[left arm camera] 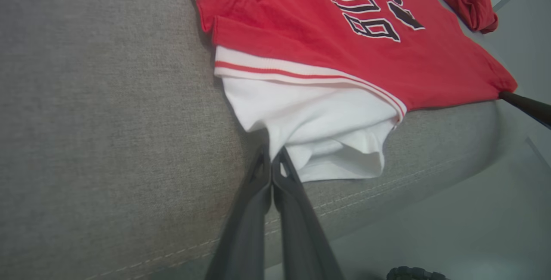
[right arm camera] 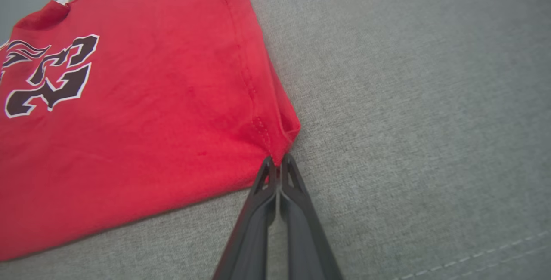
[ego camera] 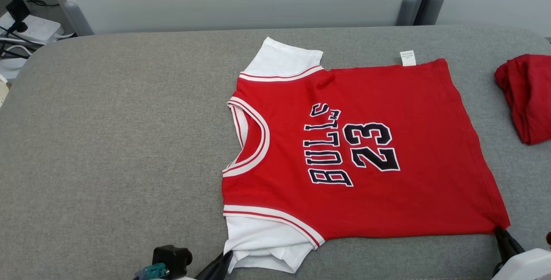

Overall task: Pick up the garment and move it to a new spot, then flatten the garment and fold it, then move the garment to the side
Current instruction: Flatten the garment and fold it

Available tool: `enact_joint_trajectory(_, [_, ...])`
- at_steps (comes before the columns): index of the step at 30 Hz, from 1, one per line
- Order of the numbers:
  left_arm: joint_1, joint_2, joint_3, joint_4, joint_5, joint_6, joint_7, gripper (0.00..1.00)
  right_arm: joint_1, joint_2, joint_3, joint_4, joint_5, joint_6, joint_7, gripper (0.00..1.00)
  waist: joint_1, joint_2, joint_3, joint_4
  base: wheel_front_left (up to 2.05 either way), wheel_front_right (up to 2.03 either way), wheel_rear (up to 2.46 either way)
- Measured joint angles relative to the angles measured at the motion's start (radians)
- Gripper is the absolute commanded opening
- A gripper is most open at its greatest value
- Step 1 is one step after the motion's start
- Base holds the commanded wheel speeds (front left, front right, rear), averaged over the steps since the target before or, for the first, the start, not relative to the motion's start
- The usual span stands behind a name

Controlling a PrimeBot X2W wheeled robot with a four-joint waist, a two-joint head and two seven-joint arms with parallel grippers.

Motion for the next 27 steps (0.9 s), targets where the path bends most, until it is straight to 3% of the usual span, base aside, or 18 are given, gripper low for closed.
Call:
enact_joint_trajectory(7, [0.021, 0.012, 0.002, -0.047, -0.010, 0.007, 0.009, 0.00, 0.011, -0.040, 0.007, -0.027, 0.009, 0.000, -0.046, 0.00, 0.0000, 0.0000, -0.011, 0.000, 0.00, 0.00, 0.00])
enact_joint_trajectory(16, [0.102, 0.076, 0.034, -0.271, -0.024, 0.035, 0.019, 0.00, 0.122, -0.076, -0.043, -0.153, 0.015, 0.000, -0.059, 0.00, 0.0000, 0.0000, -0.010, -0.015, 0.00, 0.00, 0.00])
enact_joint_trajectory(21, [0.119, 0.074, 0.059, -0.347, -0.095, 0.036, 0.037, 0.00, 0.138, -0.047, -0.104, -0.233, 0.082, 0.000, -0.025, 0.00, 0.0000, 0.0000, -0.003, -0.017, 0.00, 0.00, 0.00])
enact_joint_trajectory(27, [0.056, 0.041, 0.068, -0.325, -0.152, 0.016, 0.053, 0.00, 0.104, -0.013, -0.171, -0.254, 0.114, 0.000, 0.042, 0.00, 0.0000, 0.0000, 0.011, -0.019, 0.00, 0.00, 0.00])
